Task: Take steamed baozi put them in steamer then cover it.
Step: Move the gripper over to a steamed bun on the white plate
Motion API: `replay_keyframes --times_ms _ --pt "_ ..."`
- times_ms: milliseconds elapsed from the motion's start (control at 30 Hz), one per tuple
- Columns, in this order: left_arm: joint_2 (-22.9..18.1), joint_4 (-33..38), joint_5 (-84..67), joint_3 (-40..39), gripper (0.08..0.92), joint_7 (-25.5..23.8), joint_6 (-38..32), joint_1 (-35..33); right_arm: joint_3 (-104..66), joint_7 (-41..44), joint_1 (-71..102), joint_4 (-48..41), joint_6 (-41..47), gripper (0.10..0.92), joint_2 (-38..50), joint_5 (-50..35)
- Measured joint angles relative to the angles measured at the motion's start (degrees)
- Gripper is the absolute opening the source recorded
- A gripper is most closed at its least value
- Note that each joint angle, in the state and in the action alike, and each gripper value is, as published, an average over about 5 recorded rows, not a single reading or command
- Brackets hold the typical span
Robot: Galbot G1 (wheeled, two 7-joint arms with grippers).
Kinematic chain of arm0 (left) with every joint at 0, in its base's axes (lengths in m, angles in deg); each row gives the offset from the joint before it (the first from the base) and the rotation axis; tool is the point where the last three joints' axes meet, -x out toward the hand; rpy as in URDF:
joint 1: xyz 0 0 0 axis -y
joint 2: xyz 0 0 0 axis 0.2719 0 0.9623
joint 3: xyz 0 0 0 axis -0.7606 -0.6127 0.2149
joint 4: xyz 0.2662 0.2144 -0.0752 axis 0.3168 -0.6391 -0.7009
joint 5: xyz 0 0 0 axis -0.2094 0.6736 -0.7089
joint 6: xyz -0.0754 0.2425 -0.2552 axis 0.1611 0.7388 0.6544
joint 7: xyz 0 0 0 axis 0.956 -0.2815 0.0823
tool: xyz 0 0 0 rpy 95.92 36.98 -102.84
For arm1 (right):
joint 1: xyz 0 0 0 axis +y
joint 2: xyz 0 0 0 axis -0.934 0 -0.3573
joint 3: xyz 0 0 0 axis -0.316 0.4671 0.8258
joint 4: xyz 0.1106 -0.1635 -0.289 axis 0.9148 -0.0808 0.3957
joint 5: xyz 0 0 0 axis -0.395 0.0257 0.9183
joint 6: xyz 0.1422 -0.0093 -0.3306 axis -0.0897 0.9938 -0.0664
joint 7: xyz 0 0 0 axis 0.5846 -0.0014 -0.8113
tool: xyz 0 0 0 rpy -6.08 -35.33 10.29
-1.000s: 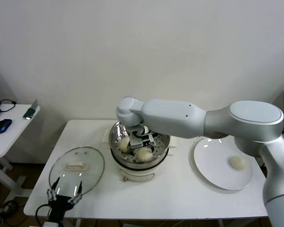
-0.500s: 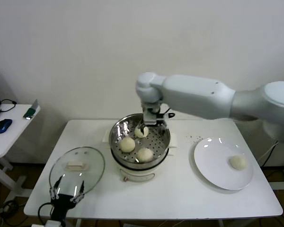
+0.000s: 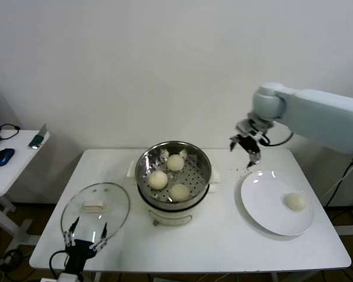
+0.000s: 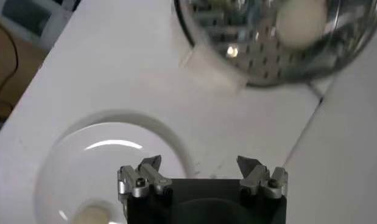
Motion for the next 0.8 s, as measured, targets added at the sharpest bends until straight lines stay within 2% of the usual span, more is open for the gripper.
replay_keyframes --times_ms 367,800 --pt "-0.5 1.6 0.3 0.1 0.823 -0.6 0.5 -0.5 -11.2 0.4 15.4 -6.5 4.9 0.823 11.1 6.9" --pt "-0.9 1.2 1.1 0.2 0.823 -0.2 0.8 -0.5 -25.9 -0.6 31.9 -14.4 5.1 0.823 13.4 16.3"
